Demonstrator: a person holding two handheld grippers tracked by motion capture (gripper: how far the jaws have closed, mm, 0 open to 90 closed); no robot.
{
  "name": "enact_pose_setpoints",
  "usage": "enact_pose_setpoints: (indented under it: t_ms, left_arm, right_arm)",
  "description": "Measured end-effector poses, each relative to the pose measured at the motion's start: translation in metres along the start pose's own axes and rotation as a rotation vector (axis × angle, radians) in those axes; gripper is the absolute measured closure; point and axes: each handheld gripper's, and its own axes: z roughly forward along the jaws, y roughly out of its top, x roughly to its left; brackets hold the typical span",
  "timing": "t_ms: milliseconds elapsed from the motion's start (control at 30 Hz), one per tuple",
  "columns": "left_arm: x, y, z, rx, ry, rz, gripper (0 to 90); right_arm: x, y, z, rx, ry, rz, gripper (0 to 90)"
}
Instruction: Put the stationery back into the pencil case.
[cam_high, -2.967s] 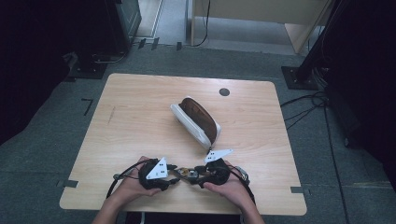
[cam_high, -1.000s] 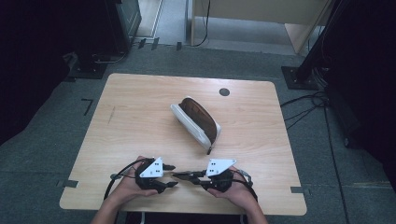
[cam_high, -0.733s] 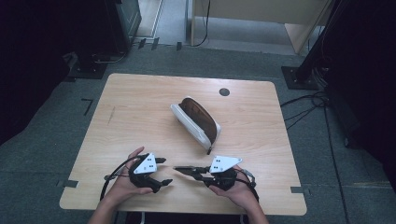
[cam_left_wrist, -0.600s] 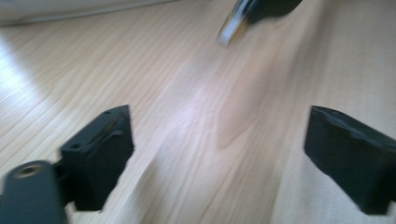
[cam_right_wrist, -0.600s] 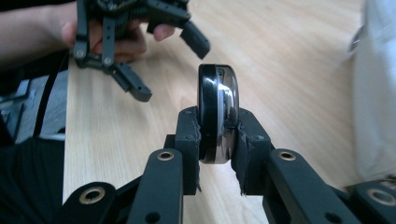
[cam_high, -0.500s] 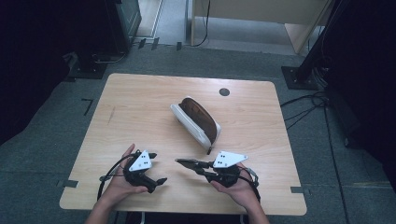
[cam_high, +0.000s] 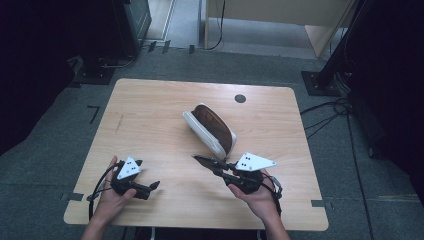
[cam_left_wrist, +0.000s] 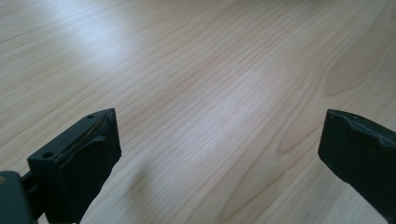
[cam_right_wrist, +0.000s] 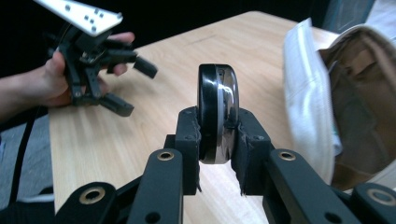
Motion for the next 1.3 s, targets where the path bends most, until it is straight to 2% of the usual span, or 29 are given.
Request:
enact_pose_setpoints:
  t_ms: [100, 400, 567, 700, 767, 933, 1100, 1167, 1300]
  left_arm:
    - [0.008, -0.006, -0.006, 0.013, 0.037, -0.031, 0.0]
    - [0.024, -0.022, -0.021, 0.063, 0.164, -0.082, 0.0]
    - [0.029, -0.025, -0.022, 0.079, 0.199, -0.109, 0.0]
    - [0.027, -0.025, -0.017, 0.115, 0.216, -0.094, 0.0]
    - [0.027, -0.025, -0.017, 0.112, 0.211, -0.088, 0.0]
    - [0.03, -0.025, -0.016, 0.115, 0.194, -0.114, 0.0]
    - [0.032, -0.025, -0.015, 0.121, 0.171, -0.137, 0.0]
    - [0.033, -0.025, -0.015, 0.127, 0.154, -0.141, 0.0]
    - [0.034, -0.025, -0.015, 0.131, 0.148, -0.136, 0.0]
  right_arm:
    - [-0.002, 0.006, -0.003, -0.014, -0.017, 0.017, 74.3]
    - [-0.009, 0.022, -0.013, -0.068, -0.084, 0.038, 74.2]
    - [-0.014, 0.027, -0.017, -0.088, -0.116, 0.054, 74.2]
    - [-0.019, 0.032, -0.02, -0.113, -0.161, 0.056, 74.2]
    - [-0.022, 0.035, -0.022, -0.125, -0.179, 0.07, 74.2]
    - [-0.028, 0.042, -0.02, -0.138, -0.225, 0.074, 74.2]
    - [-0.034, 0.045, -0.016, -0.127, -0.275, 0.077, 74.2]
    - [-0.038, 0.046, -0.014, -0.116, -0.297, 0.081, 74.2]
    - [-0.045, 0.048, -0.005, -0.062, -0.325, 0.082, 74.1]
